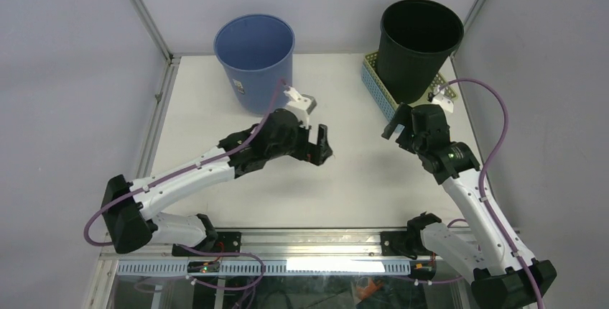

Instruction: Turn the large container upside down

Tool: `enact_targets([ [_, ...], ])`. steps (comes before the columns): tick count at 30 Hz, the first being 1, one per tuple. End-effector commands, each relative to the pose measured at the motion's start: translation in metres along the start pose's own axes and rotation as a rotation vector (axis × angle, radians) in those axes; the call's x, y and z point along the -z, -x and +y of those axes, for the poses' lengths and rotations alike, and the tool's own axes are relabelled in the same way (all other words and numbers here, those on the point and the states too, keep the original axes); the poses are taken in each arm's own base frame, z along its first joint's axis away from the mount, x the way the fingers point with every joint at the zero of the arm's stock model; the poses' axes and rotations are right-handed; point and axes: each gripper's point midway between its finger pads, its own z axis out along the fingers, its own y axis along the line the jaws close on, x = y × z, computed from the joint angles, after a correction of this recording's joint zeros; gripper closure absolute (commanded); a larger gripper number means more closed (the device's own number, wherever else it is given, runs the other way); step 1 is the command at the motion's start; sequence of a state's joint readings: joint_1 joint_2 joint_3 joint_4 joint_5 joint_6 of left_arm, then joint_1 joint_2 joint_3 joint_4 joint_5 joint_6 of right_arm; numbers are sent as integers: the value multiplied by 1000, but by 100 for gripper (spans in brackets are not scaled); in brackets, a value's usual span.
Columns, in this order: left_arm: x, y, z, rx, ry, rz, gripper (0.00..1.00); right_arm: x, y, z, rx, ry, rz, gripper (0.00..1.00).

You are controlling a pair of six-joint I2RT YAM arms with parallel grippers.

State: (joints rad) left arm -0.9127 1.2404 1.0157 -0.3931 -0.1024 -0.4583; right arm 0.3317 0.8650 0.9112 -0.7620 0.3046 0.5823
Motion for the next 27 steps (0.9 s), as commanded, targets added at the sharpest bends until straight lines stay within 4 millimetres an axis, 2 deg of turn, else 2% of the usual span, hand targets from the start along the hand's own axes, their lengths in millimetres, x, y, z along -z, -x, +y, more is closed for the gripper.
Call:
enact_targets([
  [1, -4, 38, -56, -113, -92, -67, 1, 3, 19, 12, -21, 38, -65, 1],
  [4, -4, 70, -51, -181, -2, -116, 1, 5, 21, 12, -29, 46, -75, 1],
  [6, 5, 103, -49, -231, 47, -175, 1, 6, 21, 12, -31, 48, -77, 1],
  [7, 3, 115, -44, -251, 79, -186, 1, 7, 22, 13, -32, 51, -77, 1],
  [12, 22, 187, -12, -270, 150, -308, 1, 13, 27, 16, -40, 63, -85, 1],
  [16, 33, 231, 17, -251, 172, -370, 1, 19, 33, 18, -44, 80, -102, 1],
  [19, 38, 254, 30, -268, 212, -399, 1, 22, 36, 20, -41, 87, -105, 1],
  [22, 30, 267, 59, -269, 264, -384, 1, 22, 37, 23, -38, 92, -98, 1],
  [25, 12, 269, 92, -226, 257, -345, 1, 23, 37, 26, -43, 101, -90, 1],
  [27, 2, 265, 101, -225, 253, -319, 1, 25, 37, 27, -51, 107, -84, 2],
])
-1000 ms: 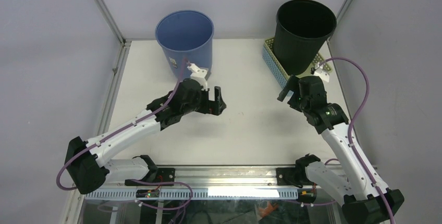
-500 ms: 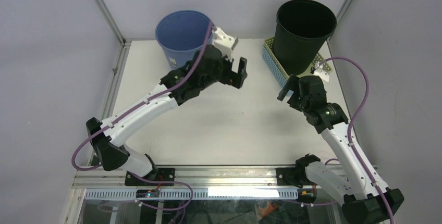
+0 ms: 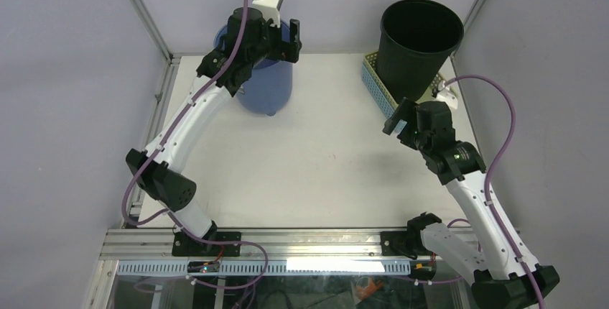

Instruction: Turn the large container upside down

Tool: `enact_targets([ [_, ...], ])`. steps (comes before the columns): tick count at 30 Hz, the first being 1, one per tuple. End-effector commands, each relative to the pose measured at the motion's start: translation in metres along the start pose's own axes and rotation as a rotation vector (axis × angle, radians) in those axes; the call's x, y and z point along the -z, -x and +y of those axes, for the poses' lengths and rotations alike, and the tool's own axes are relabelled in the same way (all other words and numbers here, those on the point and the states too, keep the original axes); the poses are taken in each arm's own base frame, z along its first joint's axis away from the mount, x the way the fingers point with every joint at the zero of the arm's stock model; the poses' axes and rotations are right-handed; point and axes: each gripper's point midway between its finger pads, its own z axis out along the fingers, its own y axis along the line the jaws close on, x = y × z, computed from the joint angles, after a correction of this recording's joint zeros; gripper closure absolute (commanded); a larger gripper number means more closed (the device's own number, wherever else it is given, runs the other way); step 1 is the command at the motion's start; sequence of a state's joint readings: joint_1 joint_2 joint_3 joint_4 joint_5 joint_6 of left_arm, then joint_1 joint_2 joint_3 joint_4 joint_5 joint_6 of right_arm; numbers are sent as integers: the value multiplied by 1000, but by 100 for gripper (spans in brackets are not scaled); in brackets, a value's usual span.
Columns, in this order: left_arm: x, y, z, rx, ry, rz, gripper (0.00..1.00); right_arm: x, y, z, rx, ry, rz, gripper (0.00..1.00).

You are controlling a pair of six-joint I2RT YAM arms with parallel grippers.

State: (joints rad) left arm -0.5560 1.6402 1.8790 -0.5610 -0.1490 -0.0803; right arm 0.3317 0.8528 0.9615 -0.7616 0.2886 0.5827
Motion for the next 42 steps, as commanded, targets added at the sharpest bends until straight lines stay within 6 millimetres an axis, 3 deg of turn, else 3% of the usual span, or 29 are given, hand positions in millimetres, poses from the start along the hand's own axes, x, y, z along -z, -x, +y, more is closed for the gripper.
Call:
enact_targets([
  [1, -24, -21, 18, -31, -33, 75, 1, 12, 20, 16, -38, 58, -46, 2],
  [3, -32, -25, 18, -39, -35, 103, 2, 15, 20, 14, -49, 55, -52, 2],
  [8, -45, -49, 21, -19, -14, 173, 15, 17, 18, 9, -69, 48, -64, 2],
  [17, -50, -65, 17, -14, -36, 219, 74, 17, 15, 3, -85, 24, -69, 2],
  [21, -50, -69, 17, -15, -35, 235, 81, 17, 14, 1, -84, 19, -63, 2],
  [24, -49, -66, 15, -11, -42, 239, 96, 18, 13, 2, -86, 25, -61, 3],
  [25, -48, -65, 11, -10, -53, 237, 94, 19, 13, 3, -88, 28, -60, 3],
  [27, -46, -63, 6, -17, -62, 238, 65, 20, 13, 3, -92, 32, -62, 2],
  [30, -47, -66, 5, -30, -56, 250, 57, 21, 12, 2, -98, 34, -66, 3],
  [36, -54, -84, 6, -52, -31, 292, 61, 24, 11, 0, -107, 35, -66, 3],
  [42, -48, -73, -9, -59, -54, 265, 95, 26, 11, 2, -77, 49, -63, 3],
])
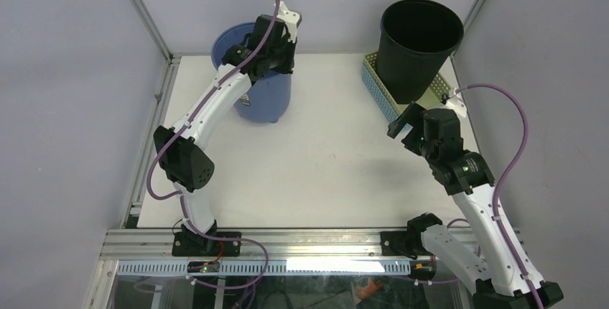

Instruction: Turn the large container upside down

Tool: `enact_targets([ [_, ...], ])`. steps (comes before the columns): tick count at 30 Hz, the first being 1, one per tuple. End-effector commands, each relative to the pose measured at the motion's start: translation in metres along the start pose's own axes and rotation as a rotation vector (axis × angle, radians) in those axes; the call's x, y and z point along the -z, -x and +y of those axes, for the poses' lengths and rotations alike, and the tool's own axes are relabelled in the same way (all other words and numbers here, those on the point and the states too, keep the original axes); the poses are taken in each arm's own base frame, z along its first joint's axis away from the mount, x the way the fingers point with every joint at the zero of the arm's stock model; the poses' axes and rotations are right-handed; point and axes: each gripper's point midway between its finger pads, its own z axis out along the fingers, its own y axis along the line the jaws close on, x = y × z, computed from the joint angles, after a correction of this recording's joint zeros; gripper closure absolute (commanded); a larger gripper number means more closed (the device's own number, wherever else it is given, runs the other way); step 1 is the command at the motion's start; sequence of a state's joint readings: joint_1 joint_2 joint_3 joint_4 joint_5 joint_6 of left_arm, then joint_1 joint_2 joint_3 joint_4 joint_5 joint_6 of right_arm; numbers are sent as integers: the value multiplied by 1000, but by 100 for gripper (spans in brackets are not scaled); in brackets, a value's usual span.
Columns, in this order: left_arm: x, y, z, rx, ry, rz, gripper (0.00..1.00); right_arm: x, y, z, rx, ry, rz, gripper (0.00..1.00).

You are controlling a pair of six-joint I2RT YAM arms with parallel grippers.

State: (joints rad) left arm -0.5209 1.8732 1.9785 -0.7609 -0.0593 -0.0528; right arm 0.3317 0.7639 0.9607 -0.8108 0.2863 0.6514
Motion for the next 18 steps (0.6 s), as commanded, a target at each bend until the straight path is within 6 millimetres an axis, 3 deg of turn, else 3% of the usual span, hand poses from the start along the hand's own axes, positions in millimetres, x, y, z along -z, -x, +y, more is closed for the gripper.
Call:
enact_targets([
  [1, 20, 30, -23, -30, -39, -87, 100, 4, 10, 5, 8, 19, -37, 3],
  [6, 48, 56, -68, -26, -141, -156, 100, 6, 19, 3, 7, -3, -69, 3],
  [11, 104, 98, -109, 77, -336, -251, 100, 10, 28, 5, 3, -1, -92, 3],
  [15, 136, 111, -115, 166, -417, -278, 100, 17, 36, 10, 18, 17, -104, 3],
  [18, 138, 96, -113, 250, -504, -210, 100, 25, 43, 17, 26, 56, -118, 3],
])
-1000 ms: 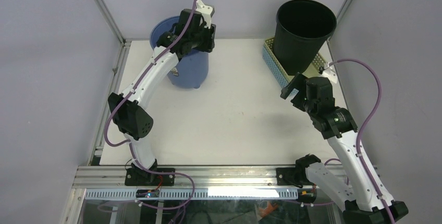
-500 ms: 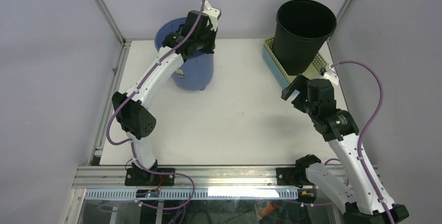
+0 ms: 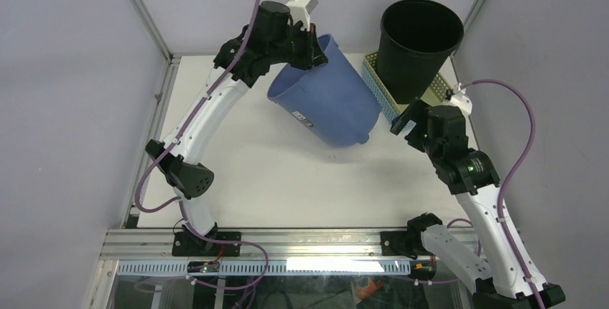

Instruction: Turn the large container upside down

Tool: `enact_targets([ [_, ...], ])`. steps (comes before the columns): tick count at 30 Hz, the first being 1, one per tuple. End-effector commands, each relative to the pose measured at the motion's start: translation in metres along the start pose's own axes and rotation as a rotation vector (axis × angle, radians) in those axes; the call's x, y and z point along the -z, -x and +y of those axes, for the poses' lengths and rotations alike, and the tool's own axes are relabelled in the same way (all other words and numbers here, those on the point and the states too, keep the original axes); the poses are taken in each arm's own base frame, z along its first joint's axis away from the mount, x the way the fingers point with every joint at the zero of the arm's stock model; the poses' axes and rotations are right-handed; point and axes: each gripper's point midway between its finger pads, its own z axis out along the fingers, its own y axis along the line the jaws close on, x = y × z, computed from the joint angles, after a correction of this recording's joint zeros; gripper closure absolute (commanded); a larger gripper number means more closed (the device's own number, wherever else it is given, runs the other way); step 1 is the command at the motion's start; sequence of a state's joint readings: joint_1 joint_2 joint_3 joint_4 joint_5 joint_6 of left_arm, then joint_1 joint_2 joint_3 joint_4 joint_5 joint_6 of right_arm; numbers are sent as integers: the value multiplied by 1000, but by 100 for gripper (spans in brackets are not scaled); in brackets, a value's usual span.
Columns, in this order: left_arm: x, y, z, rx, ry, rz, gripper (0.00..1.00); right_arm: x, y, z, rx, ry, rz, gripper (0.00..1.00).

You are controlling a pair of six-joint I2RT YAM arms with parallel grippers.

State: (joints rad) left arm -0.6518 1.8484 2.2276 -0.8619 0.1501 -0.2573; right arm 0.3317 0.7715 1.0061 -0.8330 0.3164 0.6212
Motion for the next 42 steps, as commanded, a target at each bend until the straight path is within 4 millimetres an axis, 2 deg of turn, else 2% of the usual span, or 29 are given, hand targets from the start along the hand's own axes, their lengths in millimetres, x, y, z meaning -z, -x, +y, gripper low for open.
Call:
enact_targets([
  [1, 49, 32, -22, 145, -190, -93, 100, 20, 32, 20, 1, 85, -87, 3],
  [4, 47, 7, -12, 234, -282, -54, 100, 25, 32, 31, 9, 145, -71, 3],
  [6, 39, -17, 3, 295, -281, -10, 100, 25, 27, 35, 15, 171, -49, 3],
  [8, 35, -33, 12, 339, -287, 19, 100, 23, 21, 36, 22, 182, -26, 3],
  [13, 36, -55, 32, 368, -254, 34, 100, 18, 7, 42, 14, 219, 27, 3],
  [16, 37, -71, 57, 406, -210, 49, 100, 17, -2, 48, -14, 252, 62, 3],
  [20, 39, -103, 100, 469, -122, 78, 100, 15, -16, 54, -52, 305, 97, 3],
  [24, 37, -132, 122, 487, -71, 113, 100, 9, -30, 57, -74, 333, 133, 3],
  [27, 33, -145, 126, 491, -67, 144, 100, 3, -43, 63, -121, 358, 186, 3],
  [28, 31, -149, 129, 491, -56, 154, 96, 1, -49, 66, -140, 373, 211, 3],
  [31, 31, -155, 135, 472, -21, 171, 68, -3, -65, 77, -208, 437, 270, 3],
  [34, 34, -155, 140, 452, 16, 173, 56, -6, -75, 86, -266, 495, 308, 3],
  [38, 40, -155, 148, 413, 72, 181, 52, -13, -81, 87, -289, 508, 313, 3],
  [42, 46, -153, 153, 378, 120, 189, 53, -20, -83, 91, -291, 522, 306, 3],
])
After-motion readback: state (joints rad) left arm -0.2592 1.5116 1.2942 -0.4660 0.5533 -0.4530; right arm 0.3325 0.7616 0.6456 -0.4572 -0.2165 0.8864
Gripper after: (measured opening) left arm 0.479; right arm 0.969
